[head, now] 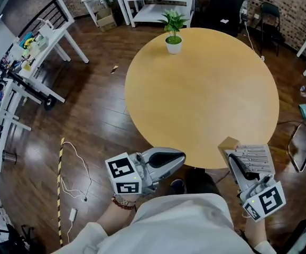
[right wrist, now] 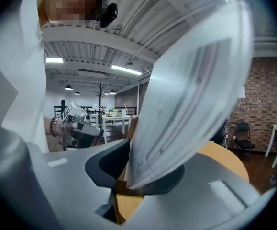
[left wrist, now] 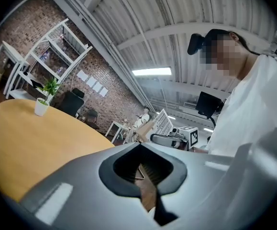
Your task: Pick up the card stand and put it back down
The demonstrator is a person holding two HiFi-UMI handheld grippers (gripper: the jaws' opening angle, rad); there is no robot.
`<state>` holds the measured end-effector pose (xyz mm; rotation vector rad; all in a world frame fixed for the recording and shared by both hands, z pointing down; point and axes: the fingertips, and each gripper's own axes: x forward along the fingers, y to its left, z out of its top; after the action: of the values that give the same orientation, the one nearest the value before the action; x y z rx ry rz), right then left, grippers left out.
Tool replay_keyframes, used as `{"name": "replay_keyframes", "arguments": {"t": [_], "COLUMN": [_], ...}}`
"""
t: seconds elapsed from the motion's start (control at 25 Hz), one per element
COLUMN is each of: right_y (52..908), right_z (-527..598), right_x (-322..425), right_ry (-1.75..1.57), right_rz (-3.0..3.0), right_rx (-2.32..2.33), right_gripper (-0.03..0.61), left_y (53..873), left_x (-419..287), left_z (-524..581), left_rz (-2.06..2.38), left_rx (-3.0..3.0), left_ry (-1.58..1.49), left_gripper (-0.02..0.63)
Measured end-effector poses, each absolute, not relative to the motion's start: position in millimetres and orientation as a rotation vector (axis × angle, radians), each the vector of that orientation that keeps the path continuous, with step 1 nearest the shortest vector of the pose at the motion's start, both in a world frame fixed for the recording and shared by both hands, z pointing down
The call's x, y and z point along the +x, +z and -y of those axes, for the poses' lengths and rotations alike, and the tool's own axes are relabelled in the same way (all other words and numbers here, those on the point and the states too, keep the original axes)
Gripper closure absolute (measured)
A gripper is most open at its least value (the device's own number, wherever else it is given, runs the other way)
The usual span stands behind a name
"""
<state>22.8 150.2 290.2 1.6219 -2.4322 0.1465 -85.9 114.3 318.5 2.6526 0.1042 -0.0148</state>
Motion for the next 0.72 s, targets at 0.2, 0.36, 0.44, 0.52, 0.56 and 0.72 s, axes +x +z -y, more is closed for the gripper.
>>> {"name": "replay_keyframes", "arguments": {"t": [0.2,0.36,0.44,0.52,0.56,0.72], "right_y": [282,275,270,269,268,262], "right_z": [-191,-198,-197,-199,-199,-202], "right_x": [26,25,30,39,43,48], "right_ry": [0.133,0.132,0.105,0.074,0.072,0.08], "right_rz": [2.476,2.523,2.522,2.524,2.531,2.564], "right_rx": [1.659,1.651,1.606,1.577,1.573,1.564], "right_gripper": [0.486,0.486,0.486,0.486,0.486,0.486], "left_y": [308,297,285,280,279,276], "left_x": [-79,-80,-76,-68,-63,-54], "left_z": [-150,-154,-154,-162,-168,-186], "left_rz": [-0.121,-0.077,-0.033,-0.027,-0.039,-0.099], "left_rx": [2.709,2.759,2.771,2.792,2.802,2.822], "left_ry": [-0.032,-0.021,-0.067,-0.087,-0.081,-0.056], "left_gripper": [0.632,0.632,0.632,0.632,0.632,0.624]}}
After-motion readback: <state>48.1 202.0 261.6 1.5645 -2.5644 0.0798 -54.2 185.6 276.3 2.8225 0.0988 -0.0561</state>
